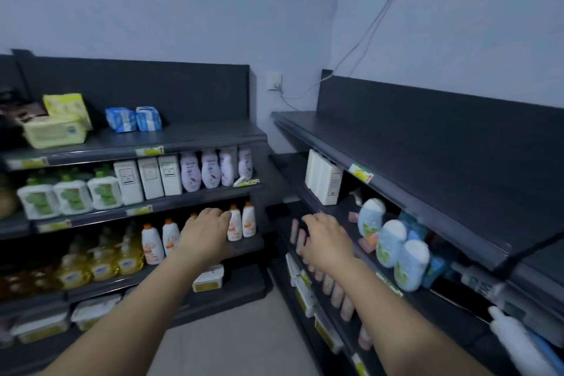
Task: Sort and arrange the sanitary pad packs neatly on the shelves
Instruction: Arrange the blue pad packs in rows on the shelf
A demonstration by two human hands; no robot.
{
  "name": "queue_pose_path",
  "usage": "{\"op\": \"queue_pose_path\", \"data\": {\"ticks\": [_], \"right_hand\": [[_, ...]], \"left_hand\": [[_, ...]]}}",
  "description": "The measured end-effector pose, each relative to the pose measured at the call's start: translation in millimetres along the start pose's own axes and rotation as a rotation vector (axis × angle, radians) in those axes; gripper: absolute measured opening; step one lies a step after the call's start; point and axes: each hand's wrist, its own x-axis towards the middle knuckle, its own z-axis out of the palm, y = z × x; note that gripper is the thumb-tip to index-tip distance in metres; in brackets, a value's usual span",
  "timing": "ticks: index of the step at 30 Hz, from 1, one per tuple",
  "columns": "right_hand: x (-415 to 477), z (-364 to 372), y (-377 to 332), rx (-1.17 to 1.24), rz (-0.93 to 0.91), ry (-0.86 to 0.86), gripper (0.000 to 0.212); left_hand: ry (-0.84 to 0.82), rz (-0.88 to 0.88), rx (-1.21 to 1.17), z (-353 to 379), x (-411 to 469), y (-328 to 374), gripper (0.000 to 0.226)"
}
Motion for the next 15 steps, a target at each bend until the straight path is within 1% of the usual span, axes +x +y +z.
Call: {"op": "queue_pose_path", "data": {"ticks": [2,4,10,15], "right_hand": [[26,9,-23,0.010,-0.033,-0.028,0.055],[51,18,-46,0.019,-0.056,-0.041,0.059],[117,41,-105,0.048,-0.125,-0.025,0.054],[166,55,-145,0.063,-0.178,-0.062,0.056]], "left_hand": [[-0.008,-0.037,0.021,3,10,-29,0.063],[-0.008,-0.067,0.043,5,21,-58,0.064],[-0.016,-0.140,0.065,9,47,-131,0.059],[-0.025,-0.202,0.083,14,67,-177,0.057]]}}
